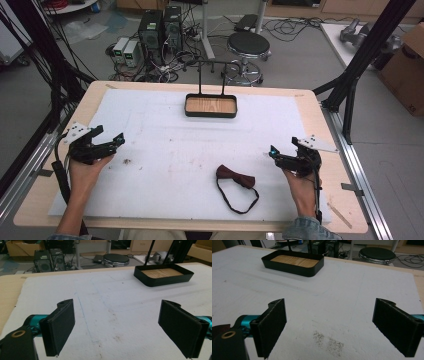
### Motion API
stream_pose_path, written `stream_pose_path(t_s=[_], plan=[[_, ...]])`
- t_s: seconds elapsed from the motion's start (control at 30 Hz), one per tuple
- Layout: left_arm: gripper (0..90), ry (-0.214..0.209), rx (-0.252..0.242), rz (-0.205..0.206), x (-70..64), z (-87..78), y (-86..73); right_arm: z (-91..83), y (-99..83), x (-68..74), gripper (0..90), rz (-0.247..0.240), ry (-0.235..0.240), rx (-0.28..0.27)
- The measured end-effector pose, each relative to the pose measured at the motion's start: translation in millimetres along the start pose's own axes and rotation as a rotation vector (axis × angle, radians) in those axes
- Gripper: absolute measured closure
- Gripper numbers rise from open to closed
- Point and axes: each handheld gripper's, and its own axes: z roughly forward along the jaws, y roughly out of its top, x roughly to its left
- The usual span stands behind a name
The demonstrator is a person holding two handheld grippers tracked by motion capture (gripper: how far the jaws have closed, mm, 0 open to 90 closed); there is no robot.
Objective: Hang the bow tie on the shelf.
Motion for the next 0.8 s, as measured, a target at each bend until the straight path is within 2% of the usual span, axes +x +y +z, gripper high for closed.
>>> stream_pose_path(t_s=[0.27,0.33,0.43,0.53,0.57,0.63,0.7,0.8], plan=[[14.3,-0.005,-0.017,-0.006,-1.2,-0.2,0.8,-2.2,0.5,3.2,11.2,-0.019,0.027,-0.006],[14.3,-0.008,-0.017,-0.006,-2.0,-0.4,1.0,-2.4,0.7,4.5,15.0,-0.021,0.051,-0.006],[14.3,-0.009,-0.019,-0.005,-3.0,-0.4,1.3,-1.9,1.2,8.6,15.5,-0.054,0.088,-0.007],[14.4,-0.014,-0.024,-0.007,-3.3,0.0,1.6,-0.5,1.9,13.8,16.8,-0.08,0.143,0.003],[14.4,-0.015,-0.025,-0.007,-3.3,0.2,1.7,0.3,2.3,16.8,16.9,-0.1,0.17,0.005],[14.4,-0.015,-0.027,-0.009,-3.7,0.4,2.0,1.6,2.9,20.2,17.3,-0.114,0.21,0.012],[14.6,-0.017,-0.03,-0.01,-3.8,0.7,2.3,2.8,3.1,24.0,20.6,-0.12,0.272,0.02],[14.7,-0.019,-0.033,-0.011,-4.0,1.3,2.4,5.5,2.5,29.7,20.7,-0.151,0.33,0.037]])
